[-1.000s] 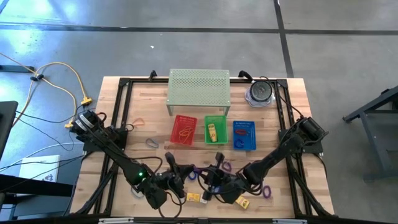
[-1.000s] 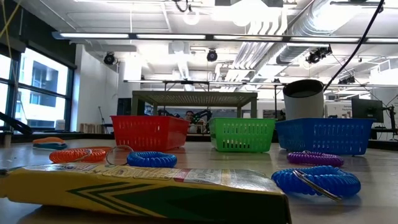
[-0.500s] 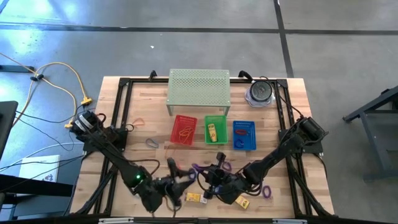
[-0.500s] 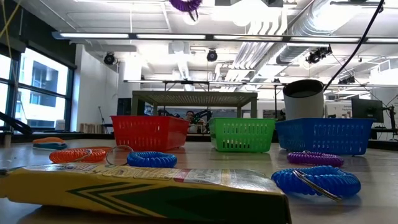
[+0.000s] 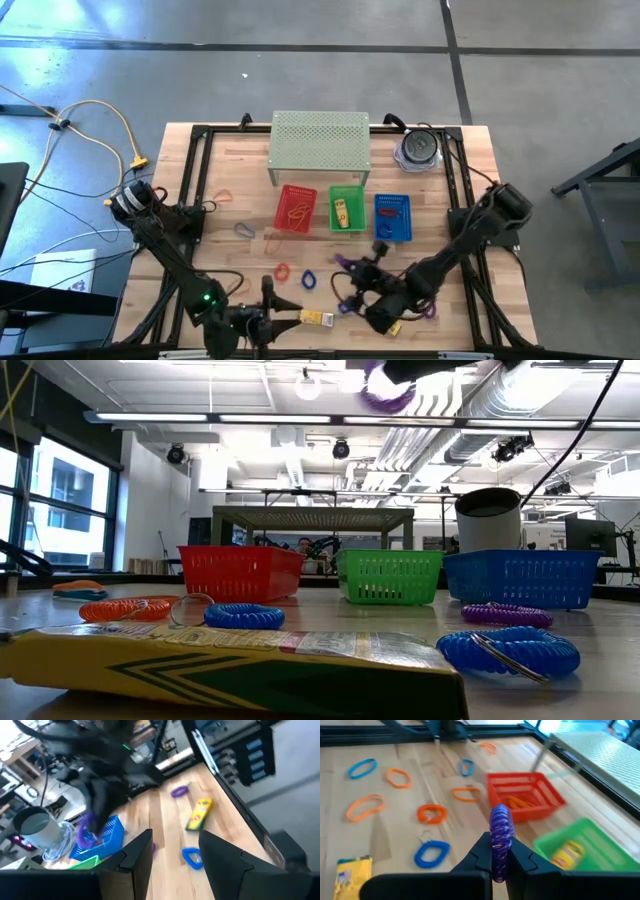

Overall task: Pick & Place Office Desk Supplies
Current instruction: Put the left purple spring keychain into the blue bin

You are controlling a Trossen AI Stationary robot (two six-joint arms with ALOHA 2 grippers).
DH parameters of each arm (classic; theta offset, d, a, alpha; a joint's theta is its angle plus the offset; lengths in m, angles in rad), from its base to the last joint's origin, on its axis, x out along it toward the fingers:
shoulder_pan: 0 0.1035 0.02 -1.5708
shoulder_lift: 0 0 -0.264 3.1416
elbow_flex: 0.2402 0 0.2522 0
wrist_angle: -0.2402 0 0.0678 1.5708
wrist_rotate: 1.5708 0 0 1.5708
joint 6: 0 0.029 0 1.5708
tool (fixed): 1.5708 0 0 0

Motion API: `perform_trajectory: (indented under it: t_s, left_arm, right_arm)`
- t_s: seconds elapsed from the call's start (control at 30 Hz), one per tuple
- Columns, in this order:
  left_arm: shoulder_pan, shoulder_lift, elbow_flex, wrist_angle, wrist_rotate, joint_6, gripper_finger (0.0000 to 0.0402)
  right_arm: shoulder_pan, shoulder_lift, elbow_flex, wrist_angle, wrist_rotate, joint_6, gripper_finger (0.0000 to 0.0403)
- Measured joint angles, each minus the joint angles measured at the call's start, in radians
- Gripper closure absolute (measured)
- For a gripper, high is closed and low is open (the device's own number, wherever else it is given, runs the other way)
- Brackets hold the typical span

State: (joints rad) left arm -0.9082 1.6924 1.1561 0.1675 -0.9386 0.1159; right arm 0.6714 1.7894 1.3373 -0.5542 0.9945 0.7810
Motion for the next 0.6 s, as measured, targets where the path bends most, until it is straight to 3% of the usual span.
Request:
perform_trajectory:
  t_s: [0.23, 0.4, 0.47, 0.6]
  left_arm:
    - [-0.018, -0.025, 0.0, -0.102, 0.018, -0.04, 0.0261]
    - [0.036, -0.044, 0.0, -0.194, 0.23, -0.177, 0.0262]
    - [0.064, -0.045, 0.0, -0.215, 0.295, -0.23, 0.0262]
    - [0.109, -0.045, 0.0, -0.243, 0.378, -0.293, 0.0262]
  right_arm:
    - [0.023, -0.185, 0.001, -0.475, 0.027, 0.38, 0.0393]
    - [-0.011, -0.218, -0.012, -0.905, -0.057, 0.802, 0.0393]
    - [-0.035, -0.217, -0.049, -0.969, -0.094, 0.908, 0.0393]
    - [-0.103, -0.216, -0.141, -0.919, -0.172, 0.908, 0.0393]
